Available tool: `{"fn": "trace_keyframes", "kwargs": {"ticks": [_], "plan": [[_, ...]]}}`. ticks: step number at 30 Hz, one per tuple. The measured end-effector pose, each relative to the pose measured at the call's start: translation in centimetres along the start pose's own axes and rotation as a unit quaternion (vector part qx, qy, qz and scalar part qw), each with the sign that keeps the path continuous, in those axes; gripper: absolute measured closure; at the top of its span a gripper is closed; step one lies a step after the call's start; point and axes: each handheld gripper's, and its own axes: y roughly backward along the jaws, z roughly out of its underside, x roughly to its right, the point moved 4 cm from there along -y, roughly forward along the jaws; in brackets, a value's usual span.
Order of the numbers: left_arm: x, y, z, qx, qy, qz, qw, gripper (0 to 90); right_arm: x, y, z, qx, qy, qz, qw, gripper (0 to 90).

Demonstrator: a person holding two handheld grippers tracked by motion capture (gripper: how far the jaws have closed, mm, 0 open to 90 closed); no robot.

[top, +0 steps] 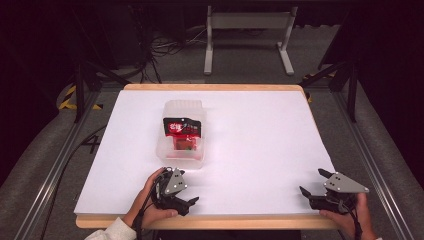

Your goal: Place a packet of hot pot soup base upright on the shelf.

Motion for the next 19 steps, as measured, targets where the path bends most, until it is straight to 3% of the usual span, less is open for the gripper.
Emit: {"fn": "trace_keyframes", "kwargs": {"ticks": [19], "plan": [[-0.25, -0.46, 0.02, -0.012, -0.002, 0.002, 0.9999, 8.1, 0.13, -0.06, -0.09, 0.004, 0.001, 0.000, 1.0000, 14.6]]}}
